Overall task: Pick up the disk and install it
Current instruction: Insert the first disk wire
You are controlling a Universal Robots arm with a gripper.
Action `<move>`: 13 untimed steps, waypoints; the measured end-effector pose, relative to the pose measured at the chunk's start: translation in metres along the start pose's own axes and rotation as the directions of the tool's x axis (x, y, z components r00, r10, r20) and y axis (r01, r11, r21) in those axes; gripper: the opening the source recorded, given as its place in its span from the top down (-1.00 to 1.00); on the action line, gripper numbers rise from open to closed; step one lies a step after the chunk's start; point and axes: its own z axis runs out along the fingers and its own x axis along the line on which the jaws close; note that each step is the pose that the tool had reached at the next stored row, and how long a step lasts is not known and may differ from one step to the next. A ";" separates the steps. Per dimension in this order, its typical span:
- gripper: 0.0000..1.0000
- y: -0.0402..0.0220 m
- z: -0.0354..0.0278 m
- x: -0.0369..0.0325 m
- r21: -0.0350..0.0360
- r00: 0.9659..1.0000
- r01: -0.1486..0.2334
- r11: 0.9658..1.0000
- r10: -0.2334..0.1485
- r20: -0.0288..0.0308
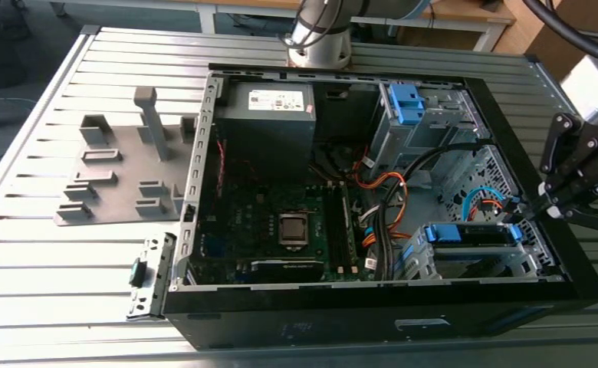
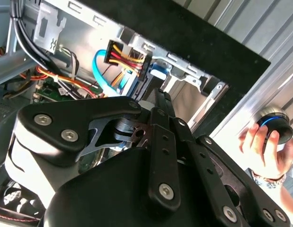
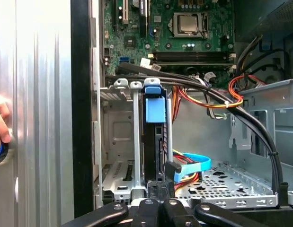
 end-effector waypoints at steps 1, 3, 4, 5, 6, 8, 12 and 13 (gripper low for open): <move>0.79 -0.0014 0.0012 0.0000 0.000 1.000 0.000 1.000 0.000 0.000; 0.79 -0.0039 0.0038 -0.0001 -0.001 1.000 0.000 1.000 0.000 0.000; 0.79 -0.0044 0.0055 -0.0001 -0.001 1.000 0.000 1.000 0.000 0.000; 0.79 -0.0045 0.0074 -0.0004 -0.002 1.000 0.000 1.000 0.000 0.000; 0.79 -0.0045 0.0092 -0.0009 -0.002 1.000 0.000 1.000 0.000 0.000; 0.79 -0.0046 0.0125 -0.0028 -0.002 1.000 0.000 1.000 0.000 0.000; 0.79 -0.0043 0.0151 -0.0115 -0.002 1.000 0.002 1.000 -0.002 -0.001; 0.79 -0.0043 0.0154 -0.0125 -0.002 1.000 0.002 1.000 -0.002 0.000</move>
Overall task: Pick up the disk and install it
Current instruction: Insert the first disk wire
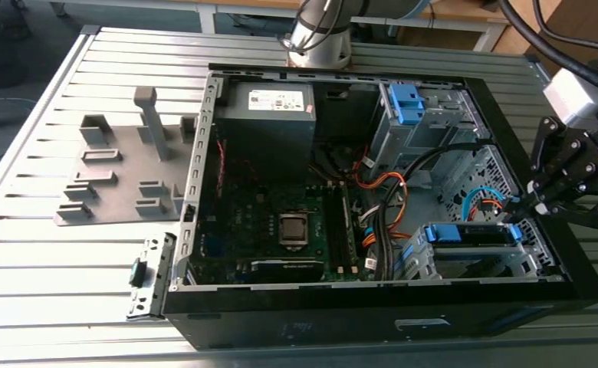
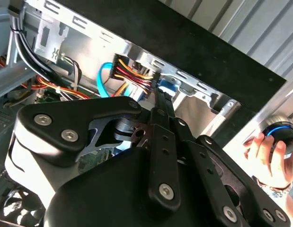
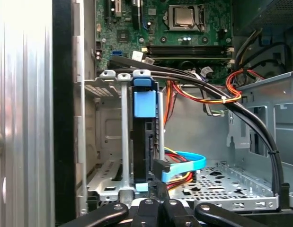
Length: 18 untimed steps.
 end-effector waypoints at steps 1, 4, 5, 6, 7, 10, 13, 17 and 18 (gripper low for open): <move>0.79 0.0000 0.0001 0.0000 0.000 1.000 0.000 1.000 0.000 0.000; 0.79 0.0000 0.0001 0.0000 0.000 1.000 0.000 1.000 0.000 0.000; 0.79 0.0000 0.0001 0.0000 0.000 1.000 0.000 1.000 0.000 0.000; 0.79 0.0000 0.0001 0.0000 0.000 1.000 0.000 1.000 0.000 0.000; 0.79 0.0000 0.0001 0.0000 0.000 1.000 0.000 1.000 0.000 0.000; 0.77 0.0000 0.0002 0.0000 0.000 1.000 0.000 1.000 0.000 0.000; 0.54 0.0000 0.0002 0.0000 0.000 1.000 0.000 1.000 0.000 0.000; 0.40 0.0000 0.0002 0.0000 0.000 1.000 0.000 1.000 0.000 0.000; 0.40 0.0000 0.0003 0.0000 0.000 1.000 0.000 1.000 0.000 0.000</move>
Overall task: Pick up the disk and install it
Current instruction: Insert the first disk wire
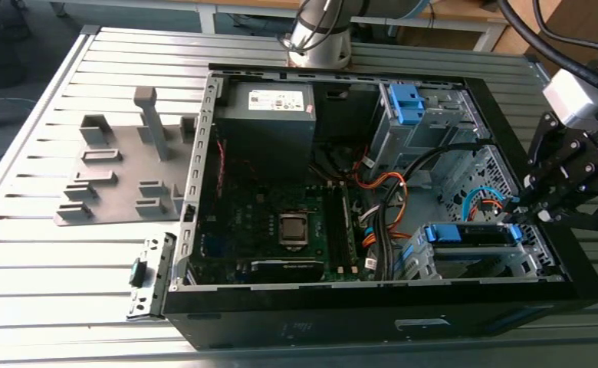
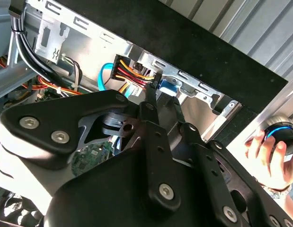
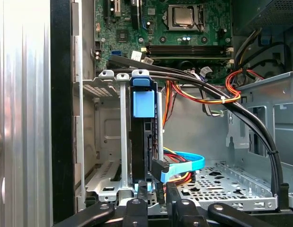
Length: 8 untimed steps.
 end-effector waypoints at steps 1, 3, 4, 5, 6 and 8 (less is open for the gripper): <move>0.40 0.0000 0.0000 0.0000 0.000 1.000 0.000 1.000 0.000 0.000; 0.40 0.0000 0.0007 0.0000 0.000 1.000 0.000 1.000 0.000 0.000; 0.40 0.0000 0.0014 0.0000 0.000 1.000 0.000 1.000 0.000 0.000; 0.40 0.0000 0.0022 -0.0001 0.000 1.000 0.000 1.000 0.000 0.000; 0.40 -0.0001 0.0035 -0.0003 0.000 1.000 0.000 1.000 0.000 0.000; 0.40 -0.0001 0.0064 -0.0006 0.000 1.000 0.000 1.000 0.000 0.000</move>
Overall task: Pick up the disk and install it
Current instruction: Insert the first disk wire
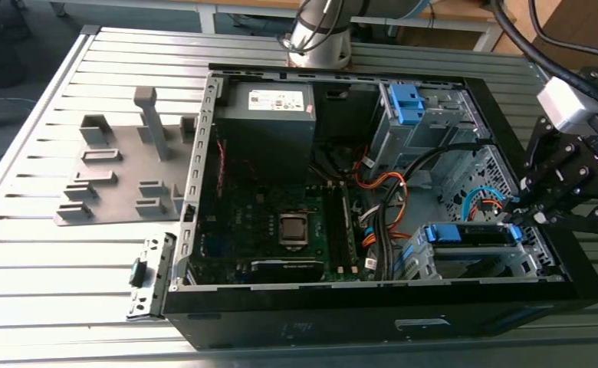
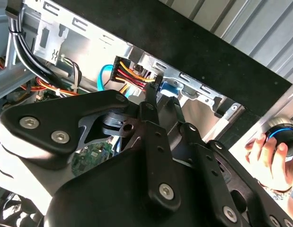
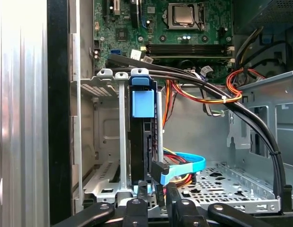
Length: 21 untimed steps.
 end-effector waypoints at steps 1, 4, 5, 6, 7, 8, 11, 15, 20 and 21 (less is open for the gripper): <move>0.40 0.0000 0.0013 -0.0003 0.000 1.000 0.000 1.000 0.000 0.000; 0.40 -0.0006 0.0051 -0.0007 0.000 1.000 0.002 1.000 -0.002 0.000; 0.40 -0.0009 0.0065 -0.0008 0.000 1.000 0.003 1.000 -0.003 -0.001; 0.40 -0.0012 0.0081 -0.0008 0.000 1.000 0.005 1.000 -0.005 -0.002; 0.40 -0.0015 0.0096 -0.0008 0.000 1.000 0.006 1.000 -0.006 -0.002; 0.40 -0.0017 0.0108 -0.0008 0.000 1.000 0.007 1.000 -0.007 -0.003; 0.40 -0.0020 0.0122 -0.0007 0.000 1.000 0.007 1.000 -0.007 -0.003; 0.40 -0.0020 0.0123 -0.0007 0.000 1.000 0.008 1.000 -0.008 -0.003; 0.56 -0.0020 0.0123 -0.0007 0.000 1.000 0.007 1.000 -0.007 -0.003; 0.66 -0.0020 0.0123 -0.0007 0.000 1.000 0.007 1.000 -0.007 -0.003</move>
